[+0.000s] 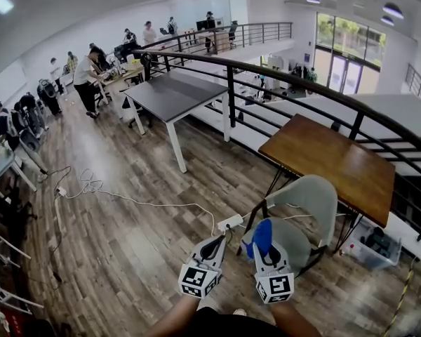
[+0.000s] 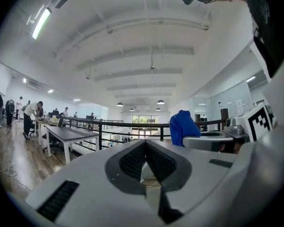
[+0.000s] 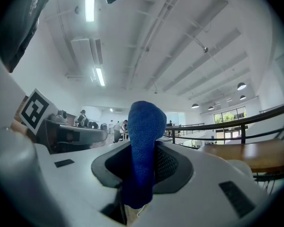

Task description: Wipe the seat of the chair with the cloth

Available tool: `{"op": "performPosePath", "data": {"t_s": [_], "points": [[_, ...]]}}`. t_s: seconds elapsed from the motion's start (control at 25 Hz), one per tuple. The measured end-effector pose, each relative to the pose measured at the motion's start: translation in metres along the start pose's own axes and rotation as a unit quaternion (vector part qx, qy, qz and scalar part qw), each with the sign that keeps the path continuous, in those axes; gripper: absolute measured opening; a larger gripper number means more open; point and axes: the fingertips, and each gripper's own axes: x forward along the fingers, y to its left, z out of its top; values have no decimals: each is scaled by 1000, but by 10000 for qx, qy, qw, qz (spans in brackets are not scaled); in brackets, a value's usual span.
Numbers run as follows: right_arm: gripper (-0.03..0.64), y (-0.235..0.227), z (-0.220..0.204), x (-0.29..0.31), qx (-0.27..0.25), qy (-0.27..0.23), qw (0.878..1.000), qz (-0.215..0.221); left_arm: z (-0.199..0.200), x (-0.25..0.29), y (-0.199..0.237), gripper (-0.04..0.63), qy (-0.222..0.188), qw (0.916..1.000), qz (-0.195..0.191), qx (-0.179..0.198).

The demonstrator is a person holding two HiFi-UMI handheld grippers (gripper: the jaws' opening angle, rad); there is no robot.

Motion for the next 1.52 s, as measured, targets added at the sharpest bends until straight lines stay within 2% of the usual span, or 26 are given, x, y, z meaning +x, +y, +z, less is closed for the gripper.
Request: {"op": "performPosePath", "data": {"t_s": [0.24, 0.56, 0.84, 0.96, 1.52], "points": [[109, -33, 2, 26, -55, -45, 9998, -183, -3, 32, 11, 7, 76, 9998, -156, 46], [109, -32, 3, 84, -129, -80, 9994, -318, 5, 85, 55, 8, 40, 9985, -531, 160], [109, -42, -2, 125, -55, -31, 9977, -670, 2, 118, 89, 6, 72, 9955, -931, 166], [109, -40, -7, 140, 179, 64, 9975, -676, -2, 129, 102, 8, 55, 9944, -1050, 96], [109, -60, -23, 161, 10, 373, 9896, -1389, -26, 176, 110, 6, 228, 9839, -1734, -361]]}}
